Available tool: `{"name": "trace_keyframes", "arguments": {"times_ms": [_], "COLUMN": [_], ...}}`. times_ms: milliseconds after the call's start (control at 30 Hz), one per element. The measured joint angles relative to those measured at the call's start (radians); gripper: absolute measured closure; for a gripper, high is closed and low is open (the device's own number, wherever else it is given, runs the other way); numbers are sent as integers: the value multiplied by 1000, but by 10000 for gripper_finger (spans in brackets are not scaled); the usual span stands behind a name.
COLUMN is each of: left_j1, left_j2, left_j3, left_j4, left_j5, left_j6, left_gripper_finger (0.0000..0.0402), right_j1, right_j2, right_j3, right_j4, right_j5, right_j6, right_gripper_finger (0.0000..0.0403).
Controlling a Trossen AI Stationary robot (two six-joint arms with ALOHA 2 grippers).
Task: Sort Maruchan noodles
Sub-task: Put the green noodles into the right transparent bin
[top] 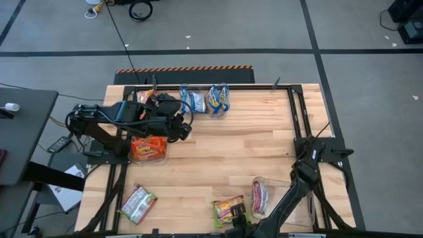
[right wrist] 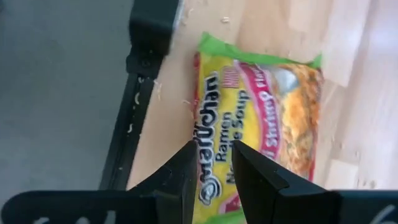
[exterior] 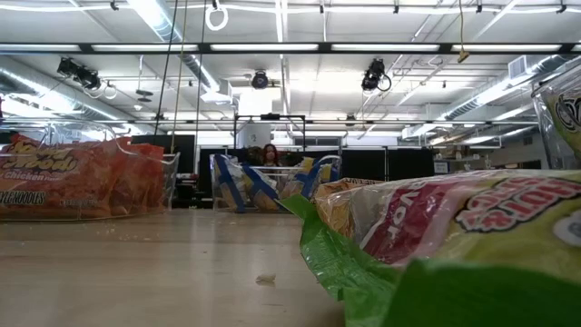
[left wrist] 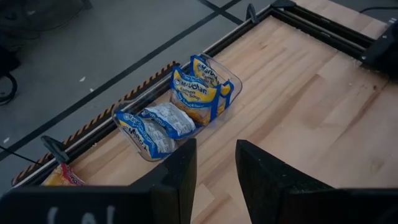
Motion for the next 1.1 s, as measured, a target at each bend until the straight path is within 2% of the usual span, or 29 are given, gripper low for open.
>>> {"name": "trace_keyframes", "arguments": {"times_ms": [100,300,467,567,667,833,967,1100], "left_j1": [-1,0,0,0,0,-43,-119,-202], "left_j2": [0,0,0,0,-4,-29,-31,-31], "left_j3": [0,0,0,0,0,0,0,0], "left_j4": [-1,-3,-3,-3,-3,-41,-98,-131], "left_j5": [3,6,7,35,103,320,403,503], "left_j6": [1,25,43,74,87,94,82,82], "left_gripper_finger": [285,285,285,285,285,285,285,285], "right_j1": [14,21,18,9,0,-1,1,-7], "right_j2": [33,66,69,69,68,68,68,68], "right_j3": [-1,-2,-2,-2,-16,-18,-33,-78], "right_j4": [8,21,12,14,58,66,64,69], "right_j5": [27,14,116,126,97,20,65,60], "right_j6": [-64,-75,-66,-108,-134,-128,-120,-96], "right_gripper_finger": [296,296,296,296,296,296,296,296]}}
